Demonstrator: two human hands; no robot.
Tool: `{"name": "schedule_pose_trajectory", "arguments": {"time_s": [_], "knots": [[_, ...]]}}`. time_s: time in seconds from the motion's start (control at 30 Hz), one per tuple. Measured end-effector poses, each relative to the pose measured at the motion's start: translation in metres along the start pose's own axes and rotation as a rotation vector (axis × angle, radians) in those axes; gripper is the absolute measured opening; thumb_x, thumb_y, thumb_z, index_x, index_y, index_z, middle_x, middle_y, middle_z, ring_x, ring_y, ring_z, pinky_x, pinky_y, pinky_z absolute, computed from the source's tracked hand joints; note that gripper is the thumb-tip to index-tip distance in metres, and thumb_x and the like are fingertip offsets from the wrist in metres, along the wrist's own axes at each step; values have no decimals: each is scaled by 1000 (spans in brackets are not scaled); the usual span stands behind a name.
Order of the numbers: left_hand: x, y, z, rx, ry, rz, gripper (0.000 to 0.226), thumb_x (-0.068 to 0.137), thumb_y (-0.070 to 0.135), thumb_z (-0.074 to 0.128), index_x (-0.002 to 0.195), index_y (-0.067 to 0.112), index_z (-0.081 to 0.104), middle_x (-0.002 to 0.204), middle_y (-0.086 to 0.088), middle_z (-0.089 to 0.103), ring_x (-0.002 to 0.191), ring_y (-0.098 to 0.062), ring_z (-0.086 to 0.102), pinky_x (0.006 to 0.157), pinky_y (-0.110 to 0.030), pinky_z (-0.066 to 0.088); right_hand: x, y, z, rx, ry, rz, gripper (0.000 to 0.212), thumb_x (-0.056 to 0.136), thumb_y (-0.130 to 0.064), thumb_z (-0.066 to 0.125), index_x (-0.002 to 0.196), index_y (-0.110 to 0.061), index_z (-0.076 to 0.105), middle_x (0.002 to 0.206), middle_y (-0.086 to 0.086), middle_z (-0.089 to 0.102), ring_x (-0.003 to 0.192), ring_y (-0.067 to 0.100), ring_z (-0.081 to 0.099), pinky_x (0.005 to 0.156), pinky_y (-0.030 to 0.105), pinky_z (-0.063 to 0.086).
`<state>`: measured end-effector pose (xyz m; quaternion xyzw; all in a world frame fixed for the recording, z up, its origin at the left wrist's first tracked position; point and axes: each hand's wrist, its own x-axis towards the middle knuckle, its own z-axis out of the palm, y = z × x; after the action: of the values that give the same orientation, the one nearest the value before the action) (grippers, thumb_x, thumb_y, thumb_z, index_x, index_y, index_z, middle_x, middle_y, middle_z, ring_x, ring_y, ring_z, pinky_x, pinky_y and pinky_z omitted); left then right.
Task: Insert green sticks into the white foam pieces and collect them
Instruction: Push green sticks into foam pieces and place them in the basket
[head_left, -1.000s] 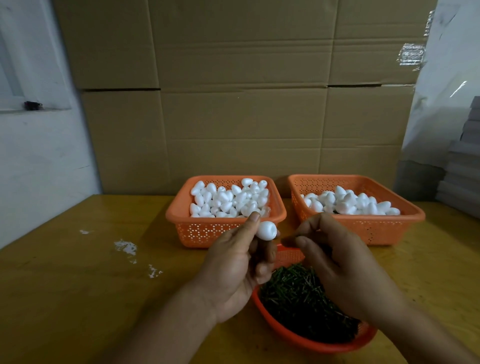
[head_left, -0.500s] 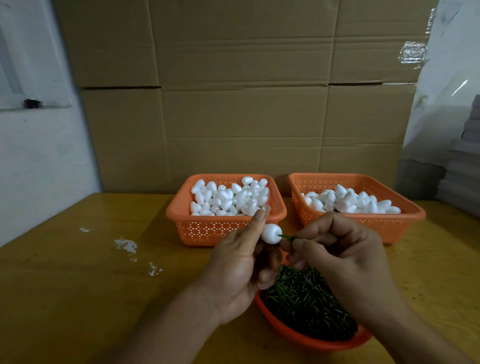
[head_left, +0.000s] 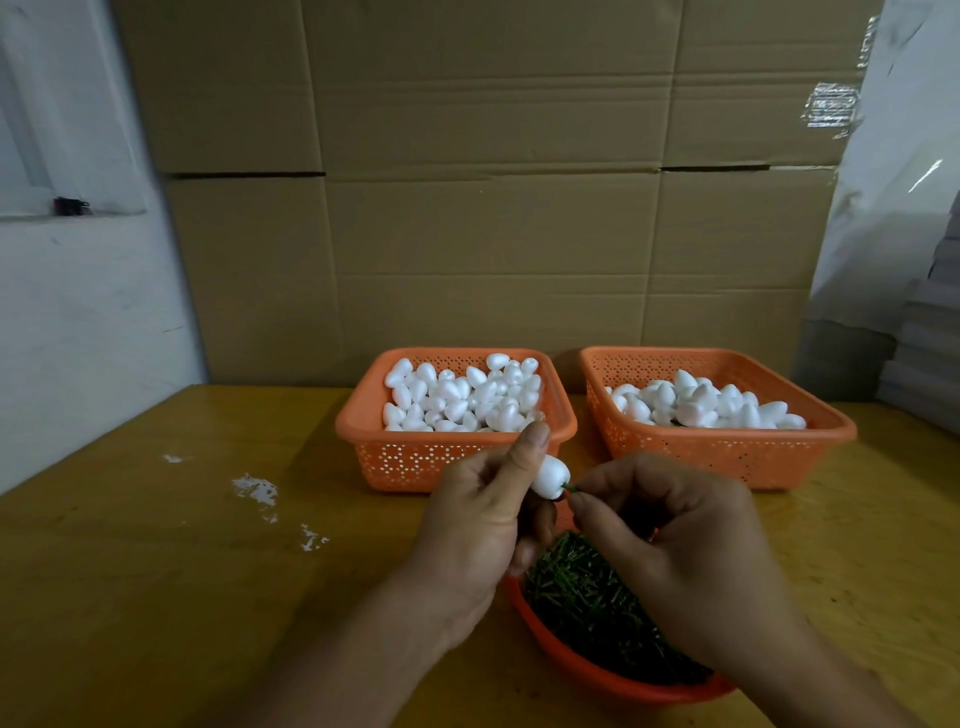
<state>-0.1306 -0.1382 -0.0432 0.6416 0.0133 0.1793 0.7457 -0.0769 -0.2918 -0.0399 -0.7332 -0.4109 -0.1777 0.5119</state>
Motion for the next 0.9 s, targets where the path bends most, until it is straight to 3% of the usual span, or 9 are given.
{"name": "schedule_pose_trajectory", "arguments": {"time_s": [0.1, 0.27, 0.47, 0.57, 0.63, 0.77, 0.9], "knots": [[0, -1, 0, 70, 35, 69, 45, 79, 60, 62, 66, 18, 70, 51, -4, 52, 38, -10, 41, 38, -19, 31, -2, -1, 2, -15, -9, 4, 12, 84, -20, 77, 82, -31, 74, 65, -9, 70, 51, 13, 64, 46, 34, 50], [1, -4, -2, 122, 14, 138, 51, 82, 60, 62, 73, 10, 70, 57, -4, 57, 45, -11, 46, 43, -19, 36, -2, -1, 4, -34, -21, 34, 10, 84, -22, 75, 80, -31, 74, 66, -10, 71, 51, 14, 64, 46, 36, 51], [-1, -2, -1, 137, -92, 213, 35, 86, 46, 66, 80, 12, 70, 65, -3, 57, 54, -13, 48, 50, -22, 39, 0, 1, 3, -25, 18, 52, 13, 86, -23, 72, 75, -31, 72, 67, -13, 71, 51, 8, 61, 46, 12, 40], [-1, 0, 0, 143, -97, 221, 25, 92, 39, 63, 76, 20, 70, 61, 2, 55, 52, -10, 46, 50, -21, 38, 0, 2, 5, -3, 36, 47, 13, 86, -22, 74, 77, -31, 73, 68, -12, 70, 53, 6, 61, 49, 8, 39], [-1, 0, 0, 165, -84, 241, 26, 93, 40, 61, 75, 23, 67, 59, 6, 53, 52, -8, 47, 51, -19, 39, 0, 3, 7, 50, 41, 57, 13, 86, -23, 75, 77, -31, 74, 68, -10, 71, 53, 8, 62, 49, 14, 42], [-2, 0, 1, 243, -82, 309, 27, 95, 44, 57, 75, 27, 63, 59, 11, 53, 55, -2, 48, 53, -14, 40, -3, 0, 10, 190, 6, 82, 9, 88, -27, 73, 81, -31, 75, 71, -8, 74, 60, 16, 69, 57, 39, 55], [-2, -1, 0, 321, -74, 363, 25, 96, 48, 56, 75, 35, 63, 61, 16, 56, 57, 1, 52, 55, -12, 41, -4, -3, 13, 249, 20, 103, 11, 82, -38, 68, 79, -30, 75, 68, -2, 72, 57, 19, 65, 53, 34, 52]]}}
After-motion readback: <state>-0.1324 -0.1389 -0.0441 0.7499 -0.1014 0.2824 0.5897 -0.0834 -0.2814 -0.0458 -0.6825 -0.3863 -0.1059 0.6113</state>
